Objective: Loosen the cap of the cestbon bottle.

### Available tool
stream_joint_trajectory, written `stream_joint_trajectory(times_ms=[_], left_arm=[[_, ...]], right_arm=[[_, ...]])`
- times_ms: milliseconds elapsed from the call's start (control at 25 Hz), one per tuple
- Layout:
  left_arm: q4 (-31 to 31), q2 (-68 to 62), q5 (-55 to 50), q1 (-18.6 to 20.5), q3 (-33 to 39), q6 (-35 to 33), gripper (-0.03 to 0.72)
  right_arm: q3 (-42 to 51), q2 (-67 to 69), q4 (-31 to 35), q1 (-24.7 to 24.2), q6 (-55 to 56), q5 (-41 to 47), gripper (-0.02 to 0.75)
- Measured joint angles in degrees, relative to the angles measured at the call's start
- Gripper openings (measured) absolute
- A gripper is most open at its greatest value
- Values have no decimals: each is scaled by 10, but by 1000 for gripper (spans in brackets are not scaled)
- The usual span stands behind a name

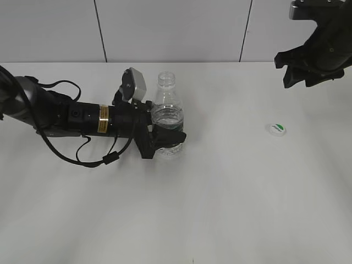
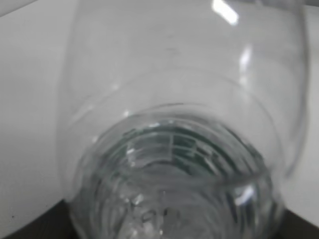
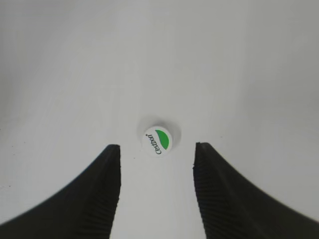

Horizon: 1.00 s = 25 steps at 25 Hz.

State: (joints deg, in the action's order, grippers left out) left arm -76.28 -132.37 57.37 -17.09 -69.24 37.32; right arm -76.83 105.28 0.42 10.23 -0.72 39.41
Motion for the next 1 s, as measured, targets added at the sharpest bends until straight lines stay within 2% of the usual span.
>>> stream_joint_trajectory(times_ms=[360,680,1000], left_arm=[[0,0,0,0,0,9,437],[0,0,20,0,0,17,554],[0,0,47,1,0,39,569]], right_arm=[[0,-5,2,0,0,1,368],[0,-5,2,0,0,0,368],[0,-5,-1,0,0,0,368]])
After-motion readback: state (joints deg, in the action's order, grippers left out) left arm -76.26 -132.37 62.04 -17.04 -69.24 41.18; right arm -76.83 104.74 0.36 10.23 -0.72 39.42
